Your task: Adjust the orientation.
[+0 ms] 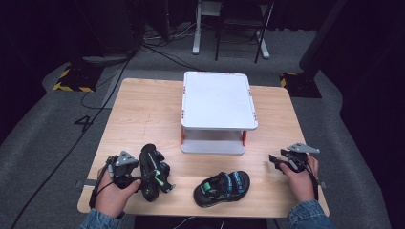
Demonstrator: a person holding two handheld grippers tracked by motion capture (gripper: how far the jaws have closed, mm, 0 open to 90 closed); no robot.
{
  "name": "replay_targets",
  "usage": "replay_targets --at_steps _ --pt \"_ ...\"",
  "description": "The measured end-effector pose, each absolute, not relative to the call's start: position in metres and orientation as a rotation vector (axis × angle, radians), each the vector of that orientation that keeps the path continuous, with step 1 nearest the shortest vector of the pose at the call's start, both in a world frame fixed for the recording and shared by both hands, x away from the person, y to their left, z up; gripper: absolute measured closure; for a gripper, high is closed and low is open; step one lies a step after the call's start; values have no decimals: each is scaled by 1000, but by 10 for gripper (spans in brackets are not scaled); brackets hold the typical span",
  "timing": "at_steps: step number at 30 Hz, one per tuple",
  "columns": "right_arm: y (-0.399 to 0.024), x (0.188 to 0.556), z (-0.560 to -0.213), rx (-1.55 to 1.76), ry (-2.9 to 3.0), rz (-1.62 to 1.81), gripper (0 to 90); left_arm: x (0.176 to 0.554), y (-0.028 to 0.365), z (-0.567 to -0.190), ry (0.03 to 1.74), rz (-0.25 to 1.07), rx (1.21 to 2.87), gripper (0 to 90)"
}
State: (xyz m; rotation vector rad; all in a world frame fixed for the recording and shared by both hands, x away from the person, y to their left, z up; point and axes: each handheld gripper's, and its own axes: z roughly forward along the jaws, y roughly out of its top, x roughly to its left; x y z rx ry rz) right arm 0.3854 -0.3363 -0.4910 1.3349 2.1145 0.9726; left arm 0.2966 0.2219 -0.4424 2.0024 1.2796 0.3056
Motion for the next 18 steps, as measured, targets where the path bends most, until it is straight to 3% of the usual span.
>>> replay_targets --at_steps 5,6,7,8,9,10,13,18 --pt "-336 385 -491 1332 2117 971 404 295 239 -435 1329 390 2080 168" --pt "-336 385 -492 1330 2119 971 404 295 247 -434 1364 499 2183 169" --pt "-336 385 -492 1330 2119 971 404 295 247 -434 1364 499 2183 178" --pt "-335 385 -492 1335 2122 963 404 298 255 -440 1380 641 2329 265" --pt "-334 386 -493 1331 2125 963 405 298 255 -440 1380 641 2329 324" --pt "-333 386 -493 1336 2125 964 404 303 264 -450 1435 556 2207 316" --pt "-331 387 -493 1327 2131 961 404 305 274 -454 1454 485 2142 333" --pt "-330 387 -493 1320 2138 951 404 302 278 -443 1448 560 1994 322"
